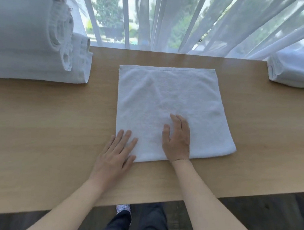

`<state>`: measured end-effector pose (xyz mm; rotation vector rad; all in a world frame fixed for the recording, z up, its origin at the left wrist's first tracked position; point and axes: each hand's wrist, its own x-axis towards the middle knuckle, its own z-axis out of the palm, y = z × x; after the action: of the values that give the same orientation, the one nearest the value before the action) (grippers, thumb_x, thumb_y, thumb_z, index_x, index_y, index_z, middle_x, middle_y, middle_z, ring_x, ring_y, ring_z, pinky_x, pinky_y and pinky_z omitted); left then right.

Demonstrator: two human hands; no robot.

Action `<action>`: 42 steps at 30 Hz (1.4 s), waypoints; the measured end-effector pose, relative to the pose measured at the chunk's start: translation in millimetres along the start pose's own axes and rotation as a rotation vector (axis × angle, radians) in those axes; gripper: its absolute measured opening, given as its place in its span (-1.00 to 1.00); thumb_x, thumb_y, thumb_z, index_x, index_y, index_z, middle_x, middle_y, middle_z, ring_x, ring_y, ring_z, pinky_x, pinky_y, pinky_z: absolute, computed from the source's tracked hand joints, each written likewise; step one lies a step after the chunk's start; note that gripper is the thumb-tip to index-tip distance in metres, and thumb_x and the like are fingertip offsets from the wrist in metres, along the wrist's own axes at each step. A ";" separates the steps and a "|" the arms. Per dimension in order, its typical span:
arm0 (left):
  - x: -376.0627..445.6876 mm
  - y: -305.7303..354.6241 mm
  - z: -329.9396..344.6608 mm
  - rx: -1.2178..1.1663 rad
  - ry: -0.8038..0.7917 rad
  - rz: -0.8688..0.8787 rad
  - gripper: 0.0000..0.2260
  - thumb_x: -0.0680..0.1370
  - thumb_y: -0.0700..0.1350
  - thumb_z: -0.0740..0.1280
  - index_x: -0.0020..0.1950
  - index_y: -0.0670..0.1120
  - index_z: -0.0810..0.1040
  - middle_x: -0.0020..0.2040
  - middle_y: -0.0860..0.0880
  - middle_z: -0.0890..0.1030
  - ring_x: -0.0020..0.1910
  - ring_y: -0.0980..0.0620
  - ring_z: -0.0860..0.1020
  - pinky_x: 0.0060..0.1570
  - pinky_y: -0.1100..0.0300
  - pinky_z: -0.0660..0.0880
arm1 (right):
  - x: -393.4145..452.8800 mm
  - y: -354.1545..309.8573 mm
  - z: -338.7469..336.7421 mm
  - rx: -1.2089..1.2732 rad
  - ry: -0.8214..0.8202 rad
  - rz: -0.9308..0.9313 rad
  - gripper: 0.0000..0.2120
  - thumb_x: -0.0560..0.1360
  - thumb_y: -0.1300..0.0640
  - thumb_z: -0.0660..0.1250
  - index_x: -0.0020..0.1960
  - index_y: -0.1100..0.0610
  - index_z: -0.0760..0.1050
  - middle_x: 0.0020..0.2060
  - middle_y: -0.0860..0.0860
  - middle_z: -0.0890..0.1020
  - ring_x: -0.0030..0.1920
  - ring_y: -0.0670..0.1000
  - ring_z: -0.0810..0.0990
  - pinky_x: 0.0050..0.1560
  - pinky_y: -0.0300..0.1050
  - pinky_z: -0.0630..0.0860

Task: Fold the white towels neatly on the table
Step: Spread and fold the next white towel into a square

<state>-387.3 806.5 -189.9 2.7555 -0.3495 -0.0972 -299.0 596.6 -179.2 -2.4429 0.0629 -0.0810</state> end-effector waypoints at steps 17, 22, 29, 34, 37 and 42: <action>23.7 -25.4 -13.9 -0.283 0.230 -0.122 -0.66 0.60 0.17 0.22 0.08 -0.02 0.65 -0.13 0.05 0.65 -0.11 0.04 0.57 -0.11 0.15 0.47 | -36.2 111.3 -85.5 -0.360 -0.144 -0.188 -0.57 0.53 0.09 0.26 0.40 0.01 0.44 0.51 -0.05 0.35 0.56 -0.02 0.20 0.53 -0.01 0.05; 62.7 -23.4 -29.7 -0.540 0.224 -0.378 -0.89 0.51 0.31 0.26 -0.09 0.35 0.52 -0.45 0.08 0.44 -0.38 0.15 0.45 -0.39 0.39 0.32 | 3.4 107.7 -113.4 -0.272 -0.175 -0.096 -0.76 0.51 0.08 0.45 0.16 -0.08 0.59 0.23 -0.22 0.58 0.20 -0.11 0.53 0.20 -0.14 0.29; 125.4 -40.2 -49.4 -0.710 0.329 -0.531 -0.69 0.46 0.33 0.31 -0.12 0.11 0.62 -0.37 -0.03 0.50 -0.39 0.17 0.39 -0.44 0.31 0.25 | 104.6 90.0 -172.4 -0.063 -0.440 0.191 -0.76 0.40 -0.21 0.47 -0.20 -0.05 0.58 -0.32 -0.05 0.60 -0.30 -0.04 0.53 -0.28 -0.09 0.40; 180.2 -58.5 -61.6 -0.759 0.368 -0.632 -0.72 0.57 0.17 0.36 -0.17 0.00 0.65 -0.35 -0.11 0.54 -0.40 0.13 0.39 -0.36 0.20 0.31 | 189.2 74.5 -171.1 -0.010 -0.421 0.126 -0.80 0.40 -0.16 0.50 -0.20 -0.05 0.61 -0.29 0.01 0.62 -0.30 -0.04 0.52 -0.24 -0.07 0.40; 215.7 -70.2 -69.2 -0.702 0.351 -0.664 -0.61 0.56 0.23 0.34 -0.14 -0.10 0.64 -0.19 -0.22 0.62 -0.30 -0.09 0.50 -0.26 0.08 0.33 | 240.0 71.0 -154.3 -0.040 -0.428 0.084 -0.78 0.39 -0.15 0.51 -0.23 -0.03 0.59 -0.35 -0.03 0.58 -0.31 -0.07 0.49 -0.26 -0.08 0.39; 261.1 -92.2 -71.2 -0.649 0.352 -0.755 -0.63 0.55 0.25 0.34 -0.23 -0.02 0.61 -0.38 0.11 0.61 -0.43 0.17 0.49 -0.36 0.22 0.34 | 303.7 72.2 -125.4 -0.057 -0.448 0.067 -0.70 0.39 -0.21 0.49 -0.28 -0.01 0.54 -0.46 -0.15 0.49 -0.45 -0.17 0.40 -0.36 -0.16 0.31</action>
<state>-105.7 848.1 -162.5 2.0549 0.7008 0.0760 -7.4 440.9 -116.9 -2.4547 -0.0528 0.5019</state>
